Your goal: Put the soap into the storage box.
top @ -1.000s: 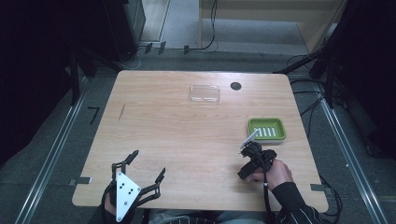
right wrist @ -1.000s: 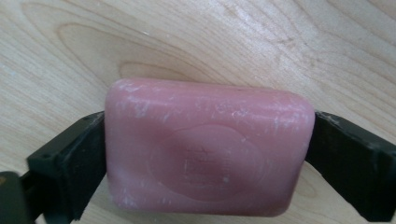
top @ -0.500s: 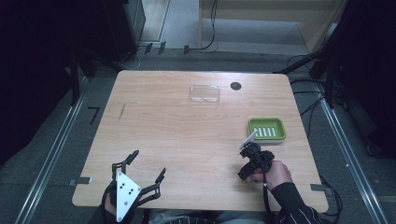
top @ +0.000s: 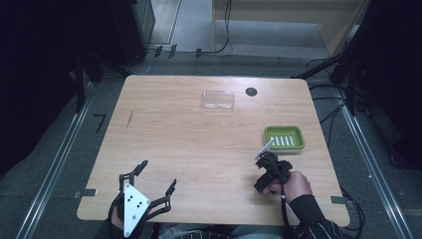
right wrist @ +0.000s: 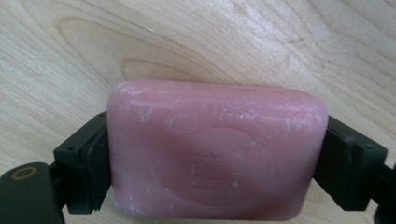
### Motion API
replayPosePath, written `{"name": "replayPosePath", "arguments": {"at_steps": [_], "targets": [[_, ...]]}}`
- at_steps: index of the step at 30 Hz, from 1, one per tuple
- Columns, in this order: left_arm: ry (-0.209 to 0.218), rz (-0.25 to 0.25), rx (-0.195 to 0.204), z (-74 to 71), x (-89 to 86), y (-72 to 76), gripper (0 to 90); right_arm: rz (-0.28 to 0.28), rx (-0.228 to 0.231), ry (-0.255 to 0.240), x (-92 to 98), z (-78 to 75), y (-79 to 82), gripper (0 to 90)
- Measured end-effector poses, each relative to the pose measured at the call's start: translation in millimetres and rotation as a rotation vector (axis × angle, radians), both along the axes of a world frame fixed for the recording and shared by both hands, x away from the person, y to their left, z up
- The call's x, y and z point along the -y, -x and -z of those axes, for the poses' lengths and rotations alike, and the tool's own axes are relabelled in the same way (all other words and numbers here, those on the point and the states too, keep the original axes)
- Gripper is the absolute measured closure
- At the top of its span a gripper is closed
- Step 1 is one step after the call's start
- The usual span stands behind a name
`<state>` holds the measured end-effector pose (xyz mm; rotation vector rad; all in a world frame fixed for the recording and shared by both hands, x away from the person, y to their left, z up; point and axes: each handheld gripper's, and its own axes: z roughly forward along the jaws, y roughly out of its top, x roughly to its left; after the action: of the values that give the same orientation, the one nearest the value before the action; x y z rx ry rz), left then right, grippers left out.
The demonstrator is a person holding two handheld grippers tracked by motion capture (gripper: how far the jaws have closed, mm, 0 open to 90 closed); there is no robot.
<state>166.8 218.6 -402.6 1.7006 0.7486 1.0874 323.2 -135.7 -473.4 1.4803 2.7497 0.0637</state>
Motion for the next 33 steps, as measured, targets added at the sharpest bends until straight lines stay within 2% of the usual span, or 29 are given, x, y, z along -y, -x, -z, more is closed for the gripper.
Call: {"name": "replayPosePath", "arguments": {"at_steps": [10, 21, 33], "targets": [[-0.002, 0.000, 0.000, 0.0, 0.0, 0.1, 13.1, -0.003, -0.023, 0.006, 4.0, -1.2, -1.9, 13.1], [-0.003, 0.000, 0.000, 0.0, 0.0, 0.1, 13.1, 0.002, -0.011, 0.015, 10.7, -5.1, -4.7, 13.3], [-0.004, 0.001, 0.000, 0.1, 0.1, 0.1, 13.1, 0.009, -0.020, 0.021, 17.0, -9.7, -7.2, 13.5]]}}
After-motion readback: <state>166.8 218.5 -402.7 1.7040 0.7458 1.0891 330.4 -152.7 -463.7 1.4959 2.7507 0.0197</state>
